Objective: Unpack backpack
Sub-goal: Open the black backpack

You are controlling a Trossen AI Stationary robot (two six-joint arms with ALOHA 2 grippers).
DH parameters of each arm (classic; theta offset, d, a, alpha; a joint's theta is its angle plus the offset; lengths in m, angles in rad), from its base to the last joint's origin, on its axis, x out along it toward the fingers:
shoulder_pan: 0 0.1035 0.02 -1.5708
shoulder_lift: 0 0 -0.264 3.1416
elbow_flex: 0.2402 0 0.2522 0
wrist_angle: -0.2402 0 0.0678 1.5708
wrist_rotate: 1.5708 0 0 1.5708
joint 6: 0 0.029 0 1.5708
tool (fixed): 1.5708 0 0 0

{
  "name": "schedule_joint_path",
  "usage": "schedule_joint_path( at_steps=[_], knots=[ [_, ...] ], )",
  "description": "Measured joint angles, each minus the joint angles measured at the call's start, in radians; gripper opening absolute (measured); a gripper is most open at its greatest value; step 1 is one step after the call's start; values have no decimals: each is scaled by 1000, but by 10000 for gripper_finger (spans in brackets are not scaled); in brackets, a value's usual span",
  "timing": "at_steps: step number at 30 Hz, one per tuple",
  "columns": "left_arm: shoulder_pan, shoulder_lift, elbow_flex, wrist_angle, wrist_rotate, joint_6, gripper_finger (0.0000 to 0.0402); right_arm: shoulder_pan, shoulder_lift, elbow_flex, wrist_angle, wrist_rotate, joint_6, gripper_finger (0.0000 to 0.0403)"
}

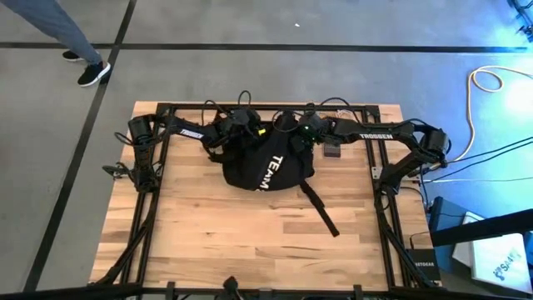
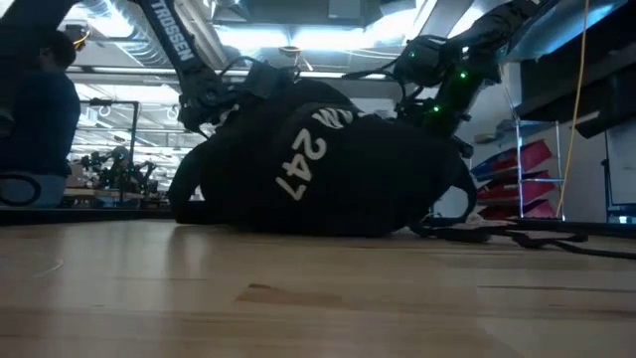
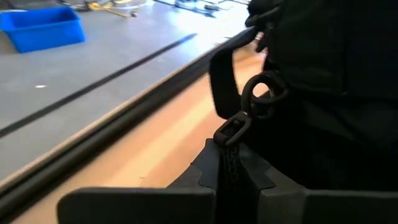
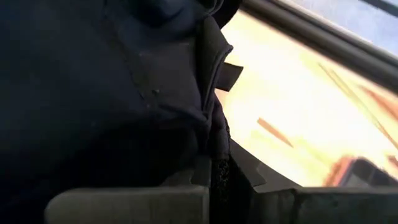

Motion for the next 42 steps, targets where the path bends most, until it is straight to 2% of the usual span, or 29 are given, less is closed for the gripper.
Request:
schedule_joint_path(
  at_steps=[4,7,12,16,22,28,33,35,39,42],
  knots=[
    [-6,9,0,-7,82,-13,4,0,0,-1,-39,-1,3,0],
    [-8,-11,-4,4,153,-64,21,0,0,-3,-54,0,2,0],
    [-8,-130,-8,-75,237,-116,55,-1,1,-6,-91,26,0,0],
    [-10,-284,-8,-240,249,-28,77,-1,1,-6,-114,56,-1,0],
    [-34,-543,-6,-614,259,154,100,-2,3,-47,-92,57,3,0],
    [-123,-692,-41,-895,222,219,106,-1,2,-50,-73,53,2,5],
    [-240,-718,-77,-1003,218,192,106,0,2,-49,-75,45,0,3],
    [-287,-719,-102,-1040,210,232,106,0,2,-48,-74,37,0,2],
    [-339,-685,-187,-954,48,234,106,0,2,-49,-78,37,3,5],
    [-356,-655,-260,-803,-46,221,106,0,2,-50,-79,38,4,7]
  ],
)
